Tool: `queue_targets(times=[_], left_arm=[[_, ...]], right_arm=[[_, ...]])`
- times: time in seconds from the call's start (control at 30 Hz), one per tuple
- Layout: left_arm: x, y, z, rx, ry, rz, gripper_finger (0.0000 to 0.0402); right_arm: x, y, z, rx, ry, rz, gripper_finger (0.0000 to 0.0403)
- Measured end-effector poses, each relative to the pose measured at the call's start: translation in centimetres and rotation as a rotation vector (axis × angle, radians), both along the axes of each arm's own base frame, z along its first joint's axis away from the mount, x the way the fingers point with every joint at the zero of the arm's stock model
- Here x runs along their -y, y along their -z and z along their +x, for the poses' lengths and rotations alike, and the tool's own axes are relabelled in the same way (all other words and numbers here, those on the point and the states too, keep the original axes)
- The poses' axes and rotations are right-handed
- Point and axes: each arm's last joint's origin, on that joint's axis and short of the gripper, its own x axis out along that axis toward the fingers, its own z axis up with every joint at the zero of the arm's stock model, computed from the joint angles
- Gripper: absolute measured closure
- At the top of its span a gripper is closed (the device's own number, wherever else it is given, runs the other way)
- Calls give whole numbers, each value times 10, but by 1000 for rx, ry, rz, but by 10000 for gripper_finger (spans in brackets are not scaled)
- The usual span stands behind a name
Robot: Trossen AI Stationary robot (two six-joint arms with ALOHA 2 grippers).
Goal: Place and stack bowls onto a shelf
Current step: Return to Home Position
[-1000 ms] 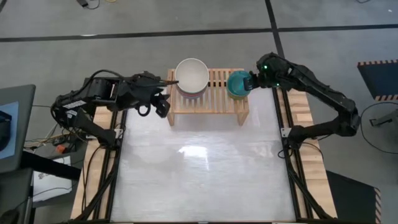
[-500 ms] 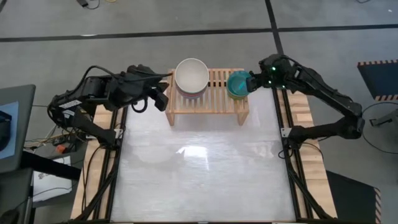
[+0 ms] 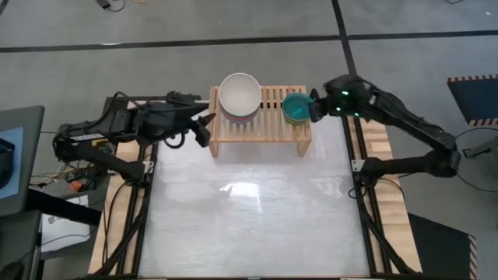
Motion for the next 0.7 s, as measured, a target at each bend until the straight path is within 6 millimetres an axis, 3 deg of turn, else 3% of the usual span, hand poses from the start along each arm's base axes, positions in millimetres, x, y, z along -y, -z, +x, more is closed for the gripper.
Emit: queue_targets(times=[0.13, 0.23, 0.37, 0.43, 0.57, 0.7], left_arm=[[3, 22, -11, 143, 122, 28, 258], [6, 47, -13, 270, 239, 56, 297], [9, 83, -24, 417, 370, 112, 375], [10, 102, -33, 438, 404, 125, 393], [12, 134, -52, 409, 493, 200, 397], [13, 151, -70, 413, 520, 240, 400]], right_arm=[[-28, -22, -8, 133, -163, -113, 253], [-48, -20, -9, 208, -281, -152, 273], [-75, -1, -9, 348, -428, -198, 351], [-86, 11, -12, 423, -498, -234, 384], [-100, 32, -21, 518, -585, -280, 381], [-107, 41, -36, 513, -669, -402, 385]])
